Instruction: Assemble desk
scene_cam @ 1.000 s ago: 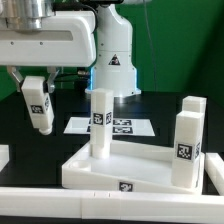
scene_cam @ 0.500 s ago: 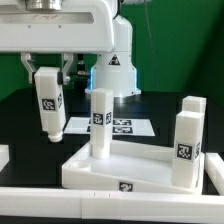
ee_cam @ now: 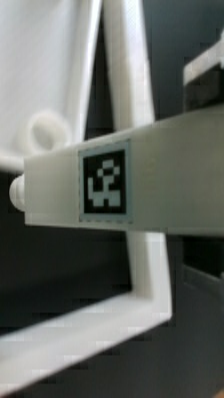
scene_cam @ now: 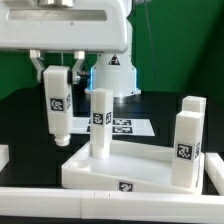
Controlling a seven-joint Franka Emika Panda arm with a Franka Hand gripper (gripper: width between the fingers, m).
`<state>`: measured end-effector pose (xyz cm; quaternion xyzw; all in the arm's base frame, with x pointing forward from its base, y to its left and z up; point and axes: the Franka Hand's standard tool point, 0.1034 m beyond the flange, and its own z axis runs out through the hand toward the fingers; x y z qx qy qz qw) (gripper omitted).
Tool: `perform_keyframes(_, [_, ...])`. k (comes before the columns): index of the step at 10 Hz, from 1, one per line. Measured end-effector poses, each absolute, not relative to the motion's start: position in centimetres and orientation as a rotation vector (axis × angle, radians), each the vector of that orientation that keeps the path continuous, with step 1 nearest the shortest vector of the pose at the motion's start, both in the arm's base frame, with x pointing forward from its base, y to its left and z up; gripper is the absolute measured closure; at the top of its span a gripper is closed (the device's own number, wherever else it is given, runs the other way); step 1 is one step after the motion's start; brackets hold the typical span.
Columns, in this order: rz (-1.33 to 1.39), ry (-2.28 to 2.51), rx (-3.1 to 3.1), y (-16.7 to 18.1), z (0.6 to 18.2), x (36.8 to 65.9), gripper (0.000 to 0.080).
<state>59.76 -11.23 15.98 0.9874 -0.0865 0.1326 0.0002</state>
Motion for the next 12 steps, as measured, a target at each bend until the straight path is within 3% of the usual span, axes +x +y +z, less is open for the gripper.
perform_keyframes(2, [0.452, -0.236, 3.096, -9.9, 16.0, 61.7, 0.0509])
perform_keyframes(12, [0.467, -0.205, 3.08, -9.4, 15.0, 61.5, 0.0509])
